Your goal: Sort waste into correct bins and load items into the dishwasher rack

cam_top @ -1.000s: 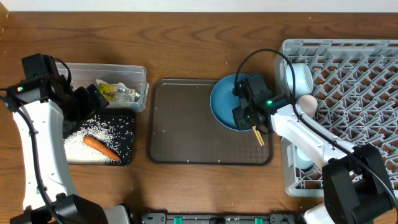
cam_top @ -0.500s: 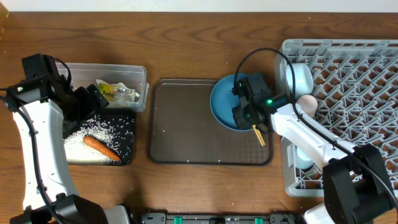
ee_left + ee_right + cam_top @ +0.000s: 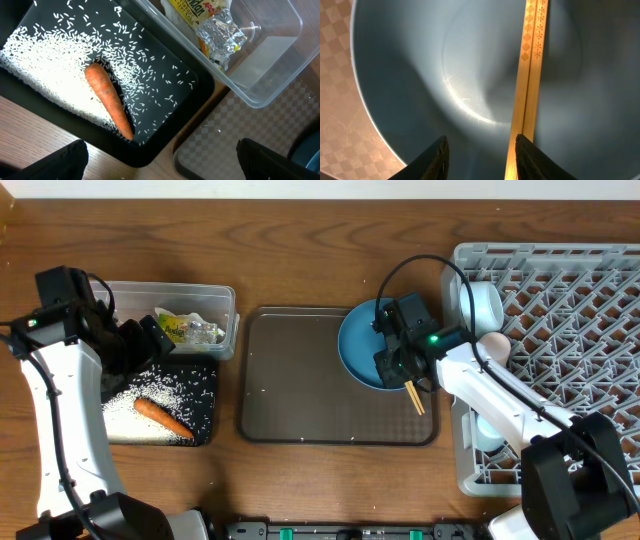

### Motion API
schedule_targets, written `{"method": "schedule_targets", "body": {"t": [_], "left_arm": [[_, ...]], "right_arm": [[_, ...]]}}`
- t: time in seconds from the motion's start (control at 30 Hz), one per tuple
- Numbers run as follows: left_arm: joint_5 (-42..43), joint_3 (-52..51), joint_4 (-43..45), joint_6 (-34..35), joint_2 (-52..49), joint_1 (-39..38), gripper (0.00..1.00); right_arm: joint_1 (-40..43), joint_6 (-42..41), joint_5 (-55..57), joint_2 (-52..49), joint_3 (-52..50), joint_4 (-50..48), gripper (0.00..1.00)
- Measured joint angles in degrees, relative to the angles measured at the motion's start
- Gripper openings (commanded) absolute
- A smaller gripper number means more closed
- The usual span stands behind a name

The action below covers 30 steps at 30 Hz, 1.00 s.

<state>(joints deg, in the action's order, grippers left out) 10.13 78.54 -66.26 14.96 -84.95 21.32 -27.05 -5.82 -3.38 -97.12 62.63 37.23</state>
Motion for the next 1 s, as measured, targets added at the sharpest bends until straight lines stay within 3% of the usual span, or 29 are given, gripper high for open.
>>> {"method": "schedule_targets", "body": {"t": [1.0], "left_arm": [[0.0, 0.0, 0.0, 0.0, 0.0, 0.0, 0.98]], "right_arm": [[0.0, 0.2, 0.2, 0.0, -2.8, -0.8, 0.44]]}}
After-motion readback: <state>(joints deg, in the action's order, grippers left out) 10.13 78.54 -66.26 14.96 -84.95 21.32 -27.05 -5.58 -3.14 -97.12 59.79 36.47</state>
